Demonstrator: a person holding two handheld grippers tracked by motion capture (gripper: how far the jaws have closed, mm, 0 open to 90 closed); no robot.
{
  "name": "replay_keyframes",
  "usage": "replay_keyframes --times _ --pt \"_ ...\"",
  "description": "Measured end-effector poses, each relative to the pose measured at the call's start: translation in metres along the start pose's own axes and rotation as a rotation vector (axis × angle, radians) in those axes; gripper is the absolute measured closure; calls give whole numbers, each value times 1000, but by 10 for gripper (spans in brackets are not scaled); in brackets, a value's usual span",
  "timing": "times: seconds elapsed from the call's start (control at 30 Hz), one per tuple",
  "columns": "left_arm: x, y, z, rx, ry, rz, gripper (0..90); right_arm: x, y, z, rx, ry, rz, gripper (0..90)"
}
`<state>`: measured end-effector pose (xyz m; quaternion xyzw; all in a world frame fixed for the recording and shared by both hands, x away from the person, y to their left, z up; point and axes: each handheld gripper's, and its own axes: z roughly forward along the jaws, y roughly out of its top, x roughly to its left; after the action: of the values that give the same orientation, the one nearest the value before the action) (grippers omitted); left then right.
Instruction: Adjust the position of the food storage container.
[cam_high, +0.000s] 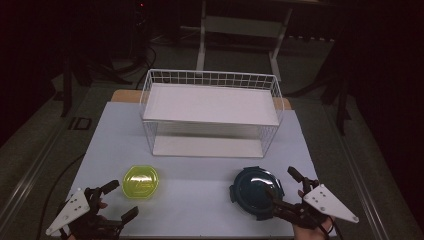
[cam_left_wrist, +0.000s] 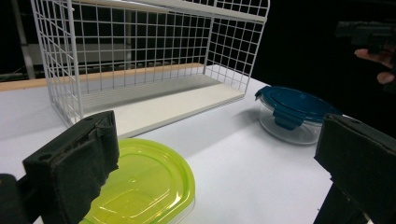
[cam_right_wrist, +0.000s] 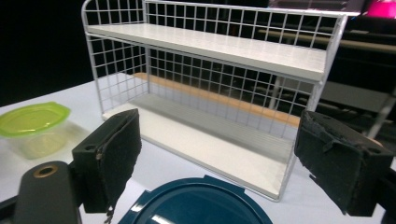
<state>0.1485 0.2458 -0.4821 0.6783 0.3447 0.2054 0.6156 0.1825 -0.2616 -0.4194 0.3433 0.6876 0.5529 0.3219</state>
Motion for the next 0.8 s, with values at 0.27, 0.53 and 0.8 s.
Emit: replay_keyframes --times 0.27,0.53,0.8 --pt "1 0 1 0 -3 -5 0 -22 21 10 76 29 22 107" --pt "2 0 1 -1 2 -2 0 -40 6 28 189 18 58 267" --pt "2 0 2 0 1 -2 0 -62 -17 32 290 -53 65 577"
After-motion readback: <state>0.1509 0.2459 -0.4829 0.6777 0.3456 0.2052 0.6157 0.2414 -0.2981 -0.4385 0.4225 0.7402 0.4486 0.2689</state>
